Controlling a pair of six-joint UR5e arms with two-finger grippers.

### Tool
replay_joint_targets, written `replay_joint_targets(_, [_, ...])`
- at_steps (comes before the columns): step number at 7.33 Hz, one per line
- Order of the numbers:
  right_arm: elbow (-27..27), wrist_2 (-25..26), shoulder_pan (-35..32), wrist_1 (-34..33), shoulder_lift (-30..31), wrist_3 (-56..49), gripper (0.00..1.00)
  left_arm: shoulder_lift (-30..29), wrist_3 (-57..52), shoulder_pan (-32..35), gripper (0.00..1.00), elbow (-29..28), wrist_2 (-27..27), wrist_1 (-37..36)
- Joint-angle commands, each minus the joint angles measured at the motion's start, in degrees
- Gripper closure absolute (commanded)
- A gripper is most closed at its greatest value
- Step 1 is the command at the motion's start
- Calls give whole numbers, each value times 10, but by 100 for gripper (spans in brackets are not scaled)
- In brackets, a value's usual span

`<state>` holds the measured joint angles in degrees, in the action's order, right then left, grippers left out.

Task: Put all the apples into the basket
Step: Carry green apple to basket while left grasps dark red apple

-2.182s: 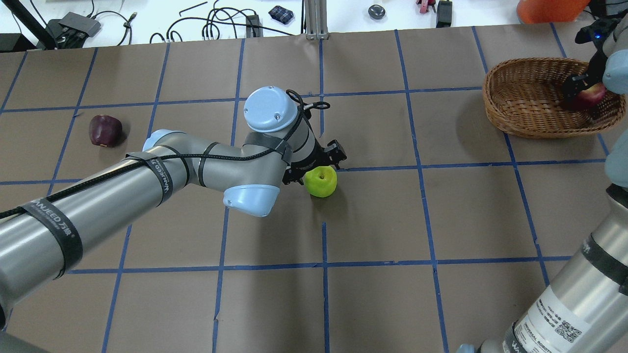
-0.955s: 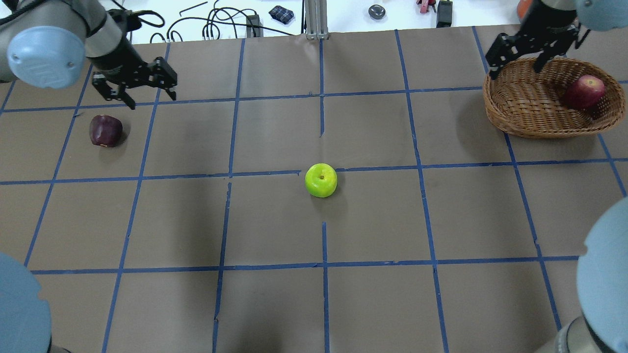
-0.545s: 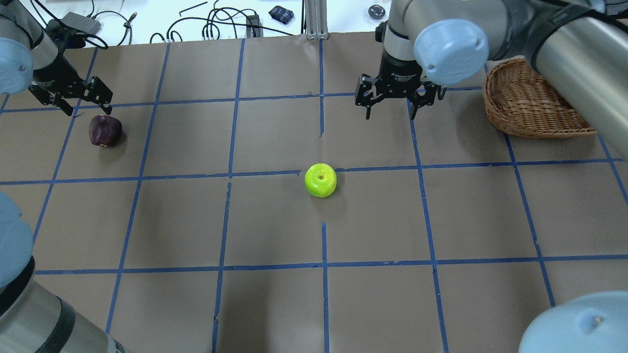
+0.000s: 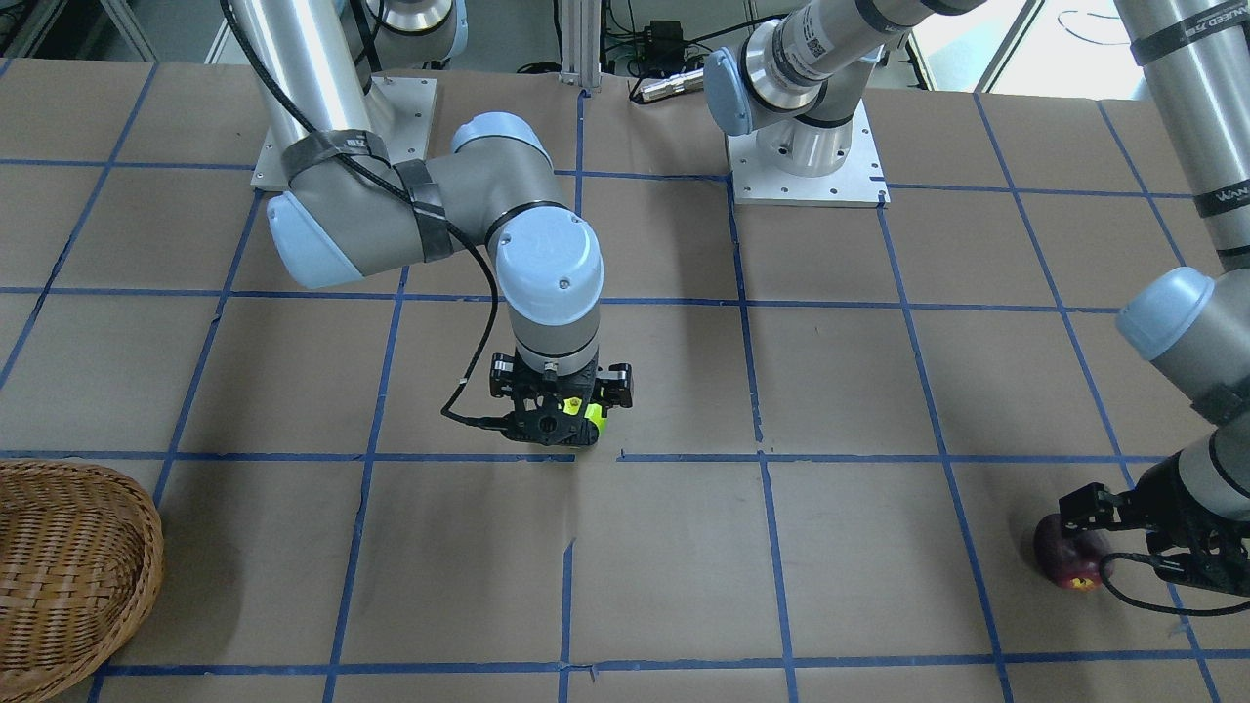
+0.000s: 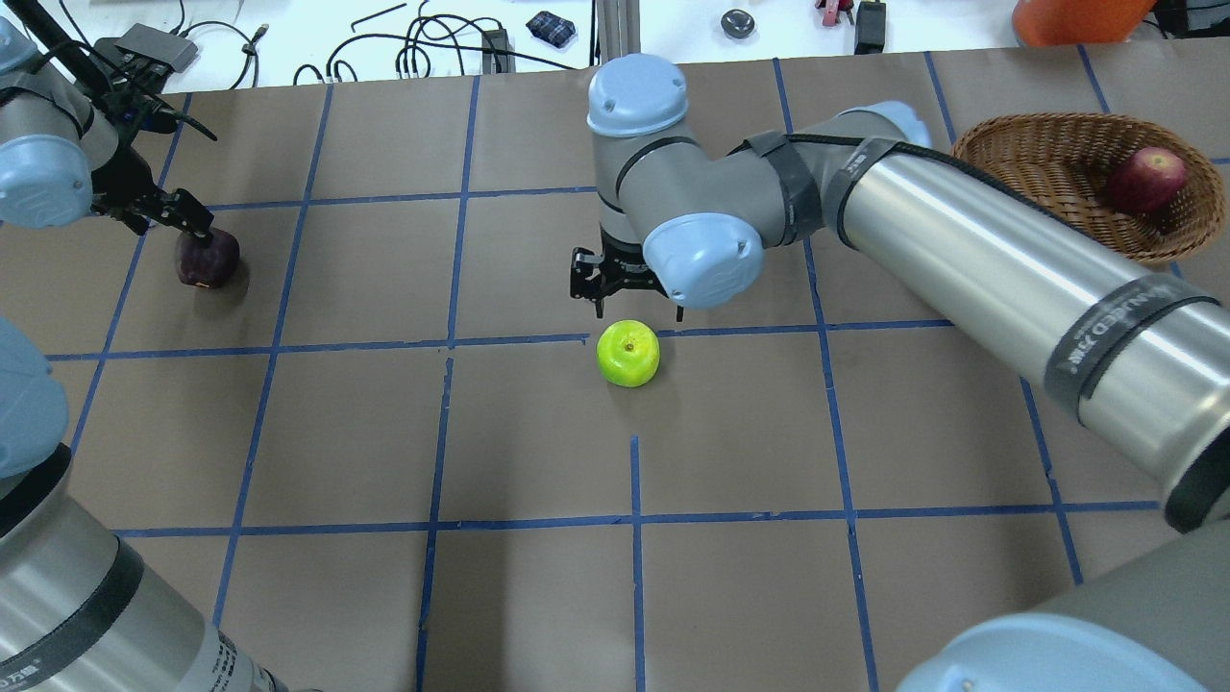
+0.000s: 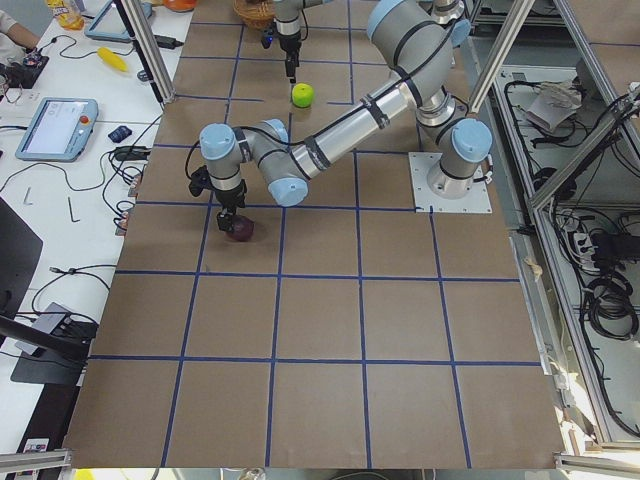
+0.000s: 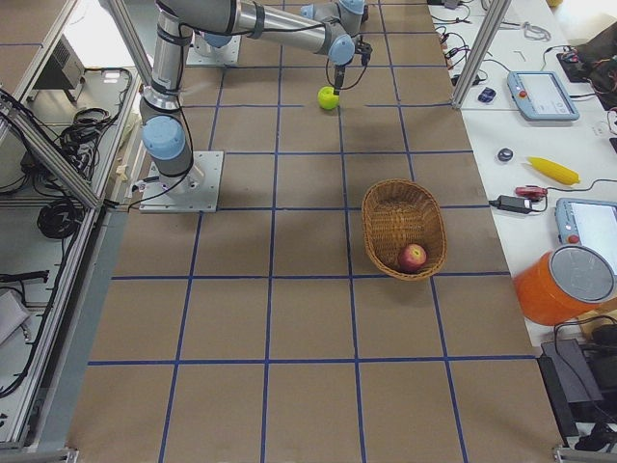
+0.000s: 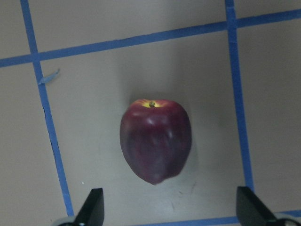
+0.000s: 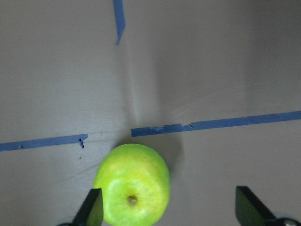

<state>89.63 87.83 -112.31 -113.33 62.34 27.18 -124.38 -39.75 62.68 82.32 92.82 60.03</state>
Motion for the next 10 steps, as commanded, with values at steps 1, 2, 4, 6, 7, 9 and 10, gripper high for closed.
replay_joint_targets(1, [4,8,-12,-15,-13,9,0,-17,-3,-12,0,3,-2,-7])
replay_joint_targets(2, [4,14,-12,-16,-12,9,0,-25,-1,-12,0,2,-3,-7])
replay_joint_targets(4, [5,15,-11,-20,-19,10,0,-27,1,-14,0,1,-28,0])
replay_joint_targets(6, [5,15,-11,-22,-33,8,0,-28,1,-19,0,2,-60,0])
replay_joint_targets(7, [5,15,-11,-22,-39,9,0,-28,5,-19,0,5,-80,5])
replay_joint_targets(9, [5,22,-11,-45,-60,4,17,-39,13,-19,0,7,-106,8])
replay_joint_targets(10, [5,23,-10,-44,-60,2,86,-41,12,-19,0,5,-106,9])
